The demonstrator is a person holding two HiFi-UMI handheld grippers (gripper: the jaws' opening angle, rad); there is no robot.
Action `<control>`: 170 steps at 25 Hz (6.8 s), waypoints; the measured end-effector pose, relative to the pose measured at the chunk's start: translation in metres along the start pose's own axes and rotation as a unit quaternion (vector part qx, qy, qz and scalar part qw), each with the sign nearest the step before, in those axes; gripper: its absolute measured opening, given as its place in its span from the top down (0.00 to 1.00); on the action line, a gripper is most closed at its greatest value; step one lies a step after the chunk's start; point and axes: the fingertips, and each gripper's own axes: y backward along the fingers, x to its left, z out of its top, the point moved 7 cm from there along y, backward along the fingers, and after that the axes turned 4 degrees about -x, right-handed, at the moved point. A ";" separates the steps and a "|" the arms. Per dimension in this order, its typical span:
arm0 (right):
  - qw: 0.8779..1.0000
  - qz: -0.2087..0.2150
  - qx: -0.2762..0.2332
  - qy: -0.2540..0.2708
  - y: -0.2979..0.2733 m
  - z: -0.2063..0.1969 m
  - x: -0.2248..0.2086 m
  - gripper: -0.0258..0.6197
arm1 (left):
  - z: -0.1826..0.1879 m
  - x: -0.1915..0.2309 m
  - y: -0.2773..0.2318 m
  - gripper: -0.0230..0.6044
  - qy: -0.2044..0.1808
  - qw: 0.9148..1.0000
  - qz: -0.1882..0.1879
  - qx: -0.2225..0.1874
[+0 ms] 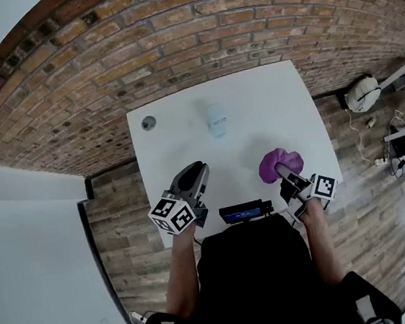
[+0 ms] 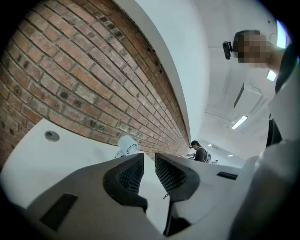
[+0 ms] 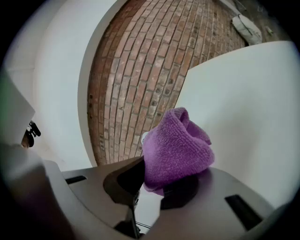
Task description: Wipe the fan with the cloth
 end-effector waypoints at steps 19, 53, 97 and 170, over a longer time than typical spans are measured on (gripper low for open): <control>0.895 -0.013 0.093 0.437 -0.217 0.049 0.140 0.86 | 0.065 0.033 -0.094 0.86 -0.170 0.976 0.047 0.126; 0.976 -0.012 0.082 0.199 -0.232 0.047 0.003 0.86 | 0.047 0.030 -0.156 0.94 -0.300 0.885 0.102 0.340; 0.985 0.138 0.085 -0.064 -0.264 0.028 -0.035 0.86 | 0.050 0.033 -0.152 0.94 -0.277 0.898 0.098 0.328; 0.923 -0.086 0.339 0.162 -0.252 -0.005 -0.082 0.86 | 0.046 0.042 -0.149 0.94 -0.227 0.931 0.096 0.270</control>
